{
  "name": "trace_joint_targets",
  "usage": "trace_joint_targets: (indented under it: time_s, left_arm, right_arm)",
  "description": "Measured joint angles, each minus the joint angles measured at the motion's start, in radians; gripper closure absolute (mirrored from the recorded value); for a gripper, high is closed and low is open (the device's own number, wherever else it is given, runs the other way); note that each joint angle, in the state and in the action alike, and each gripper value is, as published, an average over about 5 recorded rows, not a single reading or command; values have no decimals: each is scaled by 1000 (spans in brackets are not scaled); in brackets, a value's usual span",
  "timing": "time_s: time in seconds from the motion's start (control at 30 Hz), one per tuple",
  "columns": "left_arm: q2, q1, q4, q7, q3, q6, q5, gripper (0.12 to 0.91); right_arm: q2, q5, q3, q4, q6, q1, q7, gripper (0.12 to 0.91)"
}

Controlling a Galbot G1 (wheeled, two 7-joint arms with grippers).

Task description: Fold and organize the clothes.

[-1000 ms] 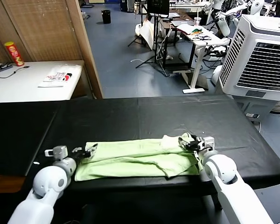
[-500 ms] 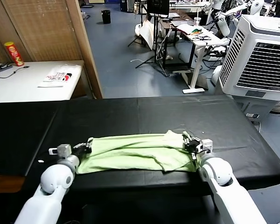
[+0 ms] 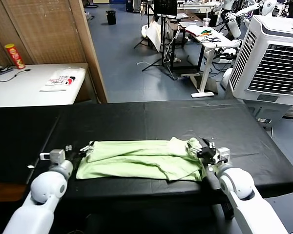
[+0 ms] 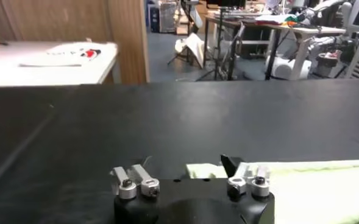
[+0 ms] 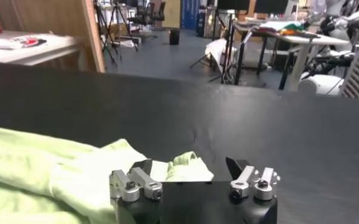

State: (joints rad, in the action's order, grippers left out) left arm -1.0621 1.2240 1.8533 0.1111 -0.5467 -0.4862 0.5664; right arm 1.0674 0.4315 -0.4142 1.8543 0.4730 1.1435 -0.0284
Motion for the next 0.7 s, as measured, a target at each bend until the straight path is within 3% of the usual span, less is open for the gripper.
trace_joint_targets:
  time_s: [0.13, 0.33, 0.5, 0.6, 0.7]
  left_arm:
    - [-9, 72, 37, -11, -19, 21, 2, 232]
    - [-33, 142, 52, -17, -33, 13, 83, 232]
    - [-56, 153, 44, -19, -34, 17, 83, 238]
    - [-68, 160, 44, -20, -33, 21, 72, 298]
    - [-77, 170, 53, -23, -30, 24, 50, 441]
  right_arm:
    - [-1, 0, -16, 40, -7, 36, -3, 227]
    - [9, -6, -20, 69, -8, 61, -2, 227]
    - [12, -11, -22, 90, -9, 74, -1, 227]
    - [15, -23, -25, 94, -13, 81, -1, 227]
    - [21, -42, -26, 94, -24, 88, -3, 227]
